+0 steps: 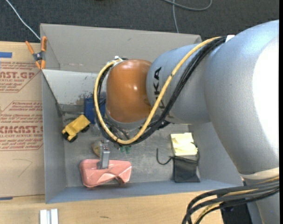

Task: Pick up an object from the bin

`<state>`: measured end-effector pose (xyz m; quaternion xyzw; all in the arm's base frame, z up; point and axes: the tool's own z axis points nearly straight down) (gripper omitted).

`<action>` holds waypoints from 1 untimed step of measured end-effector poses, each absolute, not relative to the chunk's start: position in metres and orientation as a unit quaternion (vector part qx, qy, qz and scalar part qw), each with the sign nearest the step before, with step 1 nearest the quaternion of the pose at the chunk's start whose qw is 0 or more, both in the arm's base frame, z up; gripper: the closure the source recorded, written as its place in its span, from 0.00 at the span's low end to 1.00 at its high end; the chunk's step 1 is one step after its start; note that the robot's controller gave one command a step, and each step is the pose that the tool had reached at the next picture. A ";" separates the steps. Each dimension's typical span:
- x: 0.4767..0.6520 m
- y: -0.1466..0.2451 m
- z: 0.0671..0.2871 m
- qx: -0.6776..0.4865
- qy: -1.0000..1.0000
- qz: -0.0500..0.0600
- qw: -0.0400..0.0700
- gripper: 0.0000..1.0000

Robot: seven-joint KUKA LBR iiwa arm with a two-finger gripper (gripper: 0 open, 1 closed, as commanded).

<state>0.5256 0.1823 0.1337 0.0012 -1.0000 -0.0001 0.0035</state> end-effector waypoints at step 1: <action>0.528 0.181 0.138 0.000 -1.000 -0.001 0.000 0.00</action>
Offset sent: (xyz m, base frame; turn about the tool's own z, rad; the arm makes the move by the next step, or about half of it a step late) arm -0.0454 -0.0126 -0.0637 -0.2040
